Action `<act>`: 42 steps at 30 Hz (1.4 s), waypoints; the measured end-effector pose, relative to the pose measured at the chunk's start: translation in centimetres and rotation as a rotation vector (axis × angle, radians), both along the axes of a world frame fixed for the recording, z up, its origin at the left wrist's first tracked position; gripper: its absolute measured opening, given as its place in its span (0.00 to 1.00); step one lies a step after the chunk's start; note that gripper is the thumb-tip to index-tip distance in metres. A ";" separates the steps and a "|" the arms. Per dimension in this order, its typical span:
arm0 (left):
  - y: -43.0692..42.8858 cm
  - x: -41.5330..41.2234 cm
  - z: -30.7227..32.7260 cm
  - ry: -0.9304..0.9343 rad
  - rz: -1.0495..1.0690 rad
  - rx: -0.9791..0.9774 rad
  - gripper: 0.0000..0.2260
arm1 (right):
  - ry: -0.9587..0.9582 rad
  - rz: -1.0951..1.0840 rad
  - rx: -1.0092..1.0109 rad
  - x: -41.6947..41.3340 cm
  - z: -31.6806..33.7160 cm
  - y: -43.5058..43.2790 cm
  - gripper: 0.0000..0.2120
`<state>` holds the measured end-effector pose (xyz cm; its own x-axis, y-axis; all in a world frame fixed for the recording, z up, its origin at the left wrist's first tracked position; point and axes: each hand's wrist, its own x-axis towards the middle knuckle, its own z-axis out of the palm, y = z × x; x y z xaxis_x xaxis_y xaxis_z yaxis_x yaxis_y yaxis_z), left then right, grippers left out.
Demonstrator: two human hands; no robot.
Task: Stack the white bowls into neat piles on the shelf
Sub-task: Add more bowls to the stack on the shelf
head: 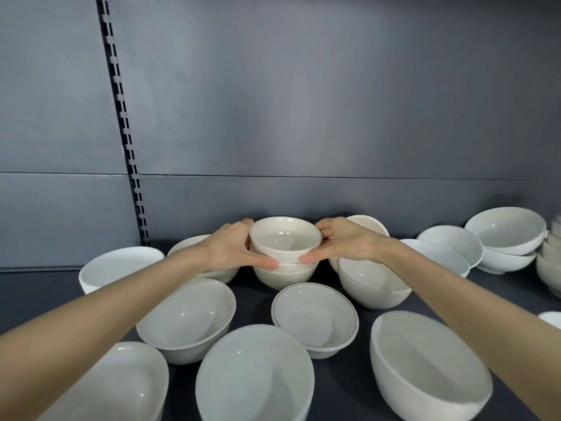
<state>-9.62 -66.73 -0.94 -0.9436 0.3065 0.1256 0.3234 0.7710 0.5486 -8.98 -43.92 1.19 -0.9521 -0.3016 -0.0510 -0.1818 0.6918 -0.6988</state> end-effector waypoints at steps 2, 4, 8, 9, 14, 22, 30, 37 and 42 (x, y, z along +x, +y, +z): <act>0.1 0.1 0.2 0.003 -0.008 -0.054 0.34 | 0.039 0.003 0.061 0.0 0.2 -0.1 0.36; 0.0 0.2 0.7 0.023 -0.009 -0.122 0.26 | 0.078 0.011 0.134 0.0 0.5 0.1 0.41; 0.3 1.1 3.1 0.168 -0.045 -0.398 0.34 | 0.176 -0.002 0.269 0.9 2.1 0.5 0.38; 0.5 1.4 3.7 0.213 -0.064 -0.453 0.37 | 0.212 -0.004 0.290 0.9 2.6 0.8 0.38; 3.2 1.4 6.1 0.353 -0.113 -0.479 0.30 | 0.389 -0.035 0.373 0.7 4.4 3.5 0.29; 10.6 -0.6 5.8 0.459 -0.079 -0.472 0.25 | 0.469 -0.080 0.430 -1.4 4.6 10.6 0.27; 15.7 -4.1 3.7 0.299 0.025 -0.538 0.19 | 0.361 0.057 0.403 -5.3 2.2 15.2 0.25; 16.5 -5.7 3.1 0.183 0.046 -0.472 0.09 | 0.232 0.199 0.290 -8.3 1.3 15.9 0.20; 16.8 -5.5 2.7 0.260 0.054 -0.520 0.12 | 0.205 0.296 0.218 -8.9 0.3 15.9 0.08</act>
